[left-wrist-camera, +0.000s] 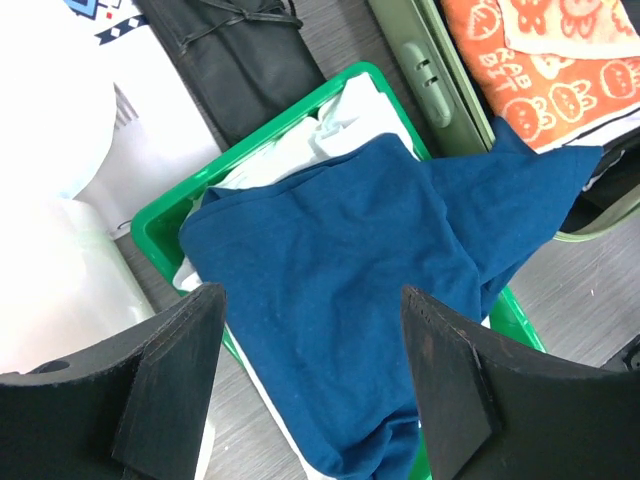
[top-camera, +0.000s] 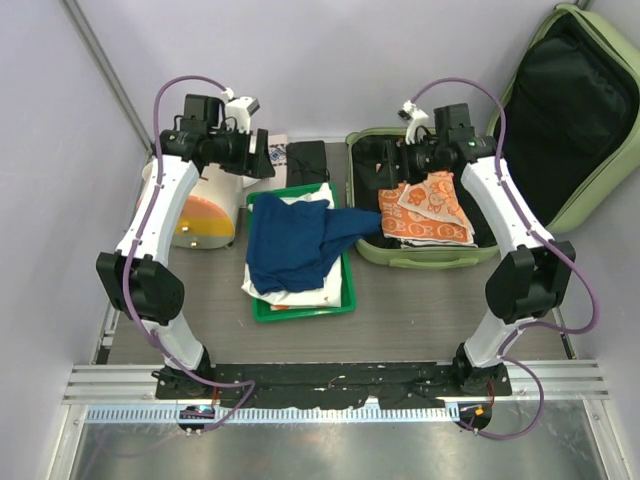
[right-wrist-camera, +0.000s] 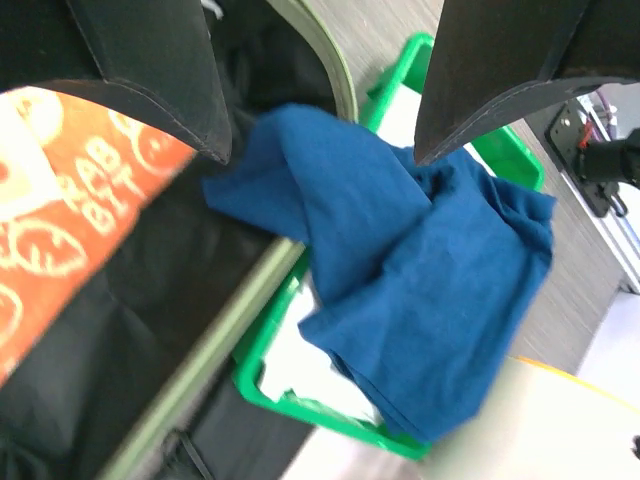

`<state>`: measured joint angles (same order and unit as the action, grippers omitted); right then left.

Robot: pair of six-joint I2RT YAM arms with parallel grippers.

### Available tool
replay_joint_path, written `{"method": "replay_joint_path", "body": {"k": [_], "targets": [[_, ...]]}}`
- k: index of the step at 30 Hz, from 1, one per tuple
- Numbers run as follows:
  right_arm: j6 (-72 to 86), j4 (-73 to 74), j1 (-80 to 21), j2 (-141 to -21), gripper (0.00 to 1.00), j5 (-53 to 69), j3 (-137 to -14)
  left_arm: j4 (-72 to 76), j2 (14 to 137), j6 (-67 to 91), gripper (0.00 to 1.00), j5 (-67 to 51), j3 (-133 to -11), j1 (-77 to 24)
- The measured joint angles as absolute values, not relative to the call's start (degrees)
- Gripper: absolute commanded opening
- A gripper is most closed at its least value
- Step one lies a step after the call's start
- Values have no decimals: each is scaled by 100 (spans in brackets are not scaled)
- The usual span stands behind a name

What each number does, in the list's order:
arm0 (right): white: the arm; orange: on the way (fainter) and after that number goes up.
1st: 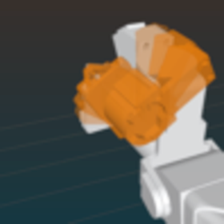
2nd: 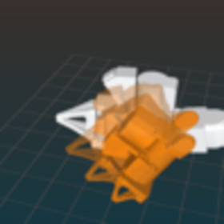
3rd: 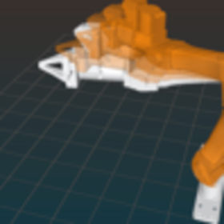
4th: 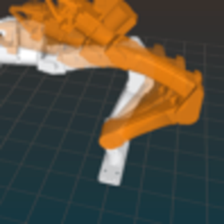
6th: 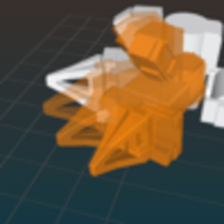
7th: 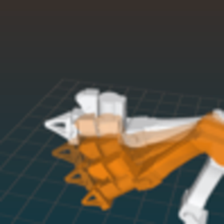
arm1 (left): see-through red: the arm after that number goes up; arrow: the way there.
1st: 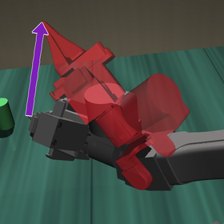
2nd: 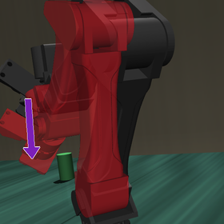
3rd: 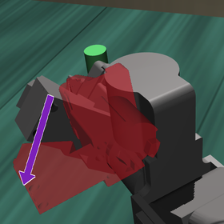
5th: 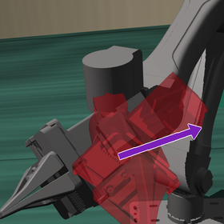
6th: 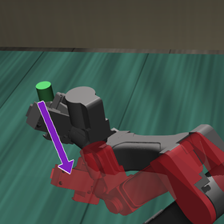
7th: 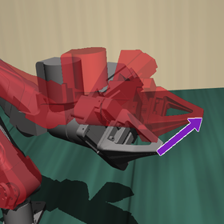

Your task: Open, take out, and arrange the luggage

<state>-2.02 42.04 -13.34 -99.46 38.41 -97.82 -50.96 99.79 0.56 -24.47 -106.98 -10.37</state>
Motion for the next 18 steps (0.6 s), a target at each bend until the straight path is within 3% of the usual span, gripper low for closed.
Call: {"method": "replay_joint_path", "body": {"k": [6,18], "targets": [[-910,5242,-1052,-9872,80,3791,-9408,-5109,9977,-54,74,-2650,-10656,-1037],[-1382,5664,-1122,-10300,66,4209,-8838,-5107,9959,-73,75,-2700,-10525,-1037]]}}
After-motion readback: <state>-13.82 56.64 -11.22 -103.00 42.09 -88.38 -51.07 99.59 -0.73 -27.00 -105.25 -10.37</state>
